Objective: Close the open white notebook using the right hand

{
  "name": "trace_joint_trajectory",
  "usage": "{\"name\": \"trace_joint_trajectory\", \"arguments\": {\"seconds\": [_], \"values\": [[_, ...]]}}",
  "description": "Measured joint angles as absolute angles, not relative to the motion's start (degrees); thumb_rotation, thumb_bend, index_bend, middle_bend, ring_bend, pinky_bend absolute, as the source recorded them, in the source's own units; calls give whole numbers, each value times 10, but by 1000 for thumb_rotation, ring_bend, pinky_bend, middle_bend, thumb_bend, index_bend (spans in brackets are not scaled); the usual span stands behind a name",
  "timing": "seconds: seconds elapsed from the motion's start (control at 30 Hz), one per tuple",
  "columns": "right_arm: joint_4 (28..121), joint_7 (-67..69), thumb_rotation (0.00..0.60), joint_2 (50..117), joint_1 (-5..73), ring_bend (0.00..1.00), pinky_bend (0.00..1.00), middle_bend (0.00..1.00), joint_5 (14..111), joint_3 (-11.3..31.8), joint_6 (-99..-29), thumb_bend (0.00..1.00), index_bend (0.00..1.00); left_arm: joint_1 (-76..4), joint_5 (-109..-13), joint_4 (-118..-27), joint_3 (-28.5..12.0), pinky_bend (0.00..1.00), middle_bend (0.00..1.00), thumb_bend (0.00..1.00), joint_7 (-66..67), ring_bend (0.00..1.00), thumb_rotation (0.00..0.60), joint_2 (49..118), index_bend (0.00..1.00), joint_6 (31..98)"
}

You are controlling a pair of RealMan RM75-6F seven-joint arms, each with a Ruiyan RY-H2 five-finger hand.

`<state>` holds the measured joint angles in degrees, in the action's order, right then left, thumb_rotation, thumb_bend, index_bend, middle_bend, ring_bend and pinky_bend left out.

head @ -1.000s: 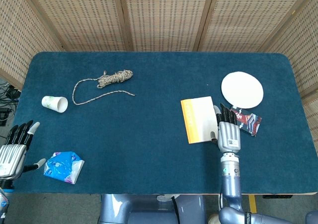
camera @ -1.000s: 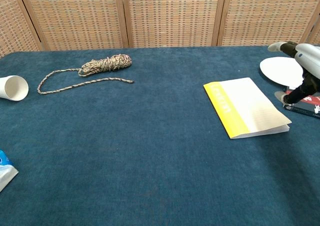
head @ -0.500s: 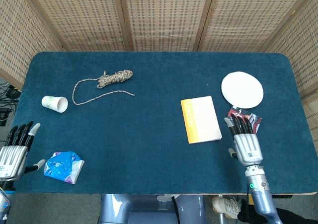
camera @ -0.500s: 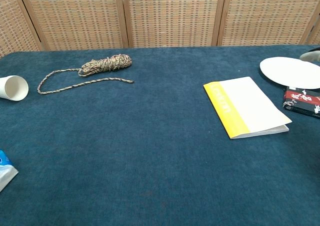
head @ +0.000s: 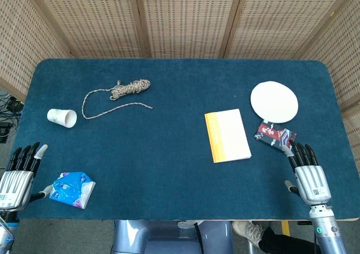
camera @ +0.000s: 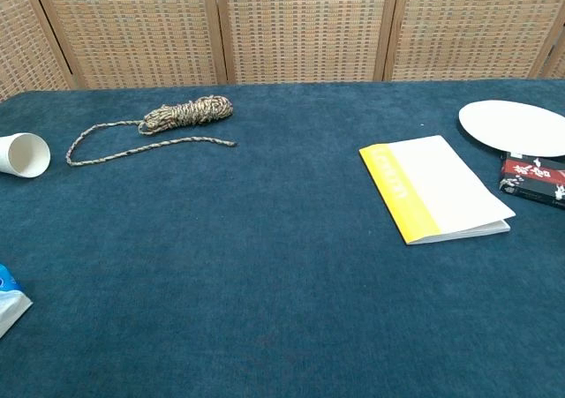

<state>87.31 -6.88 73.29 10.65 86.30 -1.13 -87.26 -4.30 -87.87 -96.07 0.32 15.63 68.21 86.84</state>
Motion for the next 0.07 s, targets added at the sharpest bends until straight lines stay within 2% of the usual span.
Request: {"name": "trace_joint_trajectory", "arguments": {"seconds": [0.07], "values": [[878,-63,600,732,102,0,0,0,869,-13,-877,293,0,-42,-880,-959,3,0,0,139,155,0,600,684,0,869]]}}
